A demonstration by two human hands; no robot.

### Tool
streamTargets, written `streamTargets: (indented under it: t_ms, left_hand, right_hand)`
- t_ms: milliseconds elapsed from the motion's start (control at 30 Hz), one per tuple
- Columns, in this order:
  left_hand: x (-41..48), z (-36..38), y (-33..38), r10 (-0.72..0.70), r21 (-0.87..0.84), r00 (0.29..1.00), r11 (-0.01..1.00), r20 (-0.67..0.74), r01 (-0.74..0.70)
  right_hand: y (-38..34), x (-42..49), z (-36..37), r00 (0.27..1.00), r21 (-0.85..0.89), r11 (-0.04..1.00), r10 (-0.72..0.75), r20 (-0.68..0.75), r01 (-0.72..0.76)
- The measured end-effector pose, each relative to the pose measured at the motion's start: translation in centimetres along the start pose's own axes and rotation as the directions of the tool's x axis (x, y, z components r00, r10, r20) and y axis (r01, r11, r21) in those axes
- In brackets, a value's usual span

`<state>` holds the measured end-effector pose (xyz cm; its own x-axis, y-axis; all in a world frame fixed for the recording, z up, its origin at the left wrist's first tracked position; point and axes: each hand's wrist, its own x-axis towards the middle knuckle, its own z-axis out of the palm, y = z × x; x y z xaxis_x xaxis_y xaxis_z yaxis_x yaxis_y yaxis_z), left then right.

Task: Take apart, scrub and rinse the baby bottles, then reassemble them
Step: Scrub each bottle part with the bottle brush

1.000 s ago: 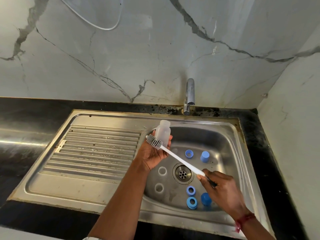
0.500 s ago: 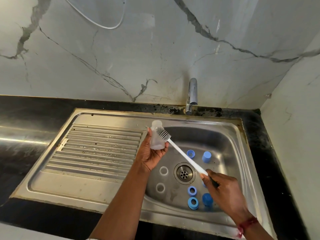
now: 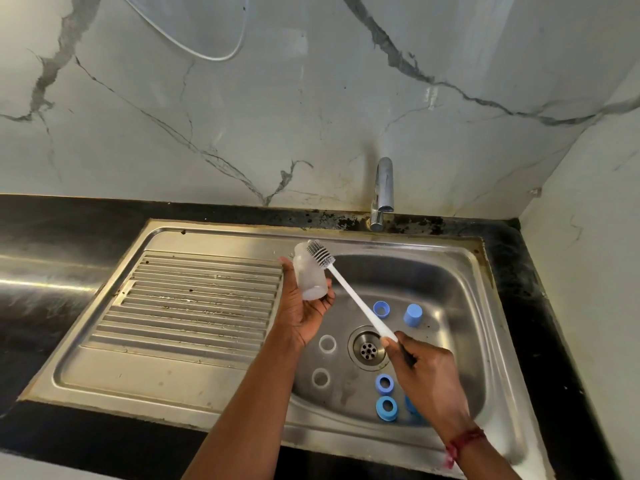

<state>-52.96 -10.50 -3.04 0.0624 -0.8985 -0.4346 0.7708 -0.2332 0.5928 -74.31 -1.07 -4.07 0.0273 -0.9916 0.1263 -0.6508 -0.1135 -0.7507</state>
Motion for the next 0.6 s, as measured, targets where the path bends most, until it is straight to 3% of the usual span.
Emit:
streamTargets:
  t_ms: [133,233,300,400,600]
  left_hand:
    - [0.9,-1.0,0.2,0.069,-0.012,0.997,0.998,0.017,-0.069]
    - [1.2,-1.6,0.0,-0.003,-0.091,0.999,0.996,0.033,0.006]
    - [1.1,-1.5,-0.4,-0.048,-0.055,0.998,0.997,0.035,0.05]
    - [0.6,-0.8,-1.1,-0.023,0.054,1.0,0.998,0.017,0.022]
    - [-0.1,-0.1,-1.2,-0.007,0.036,1.0,0.999,-0.012,0.007]
  right_hand:
    - [0.6,-2.1,0.1,0.996,-0.009,0.997,-0.079,-0.03,0.078]
    - [1.3,-3.2,0.2,0.994,-0.019,0.994,-0.112,-0.02,0.111]
    - [1.4,-3.4,0.3,0.994,-0.02,0.994,-0.111,-0.021,0.11]
    - [1.0,-2.6,0.6,0.997,-0.046,0.997,-0.071,-0.039,0.07]
    - [-0.5,-0.2,0.6,0.997,0.086,0.993,0.079,-0.019,-0.077]
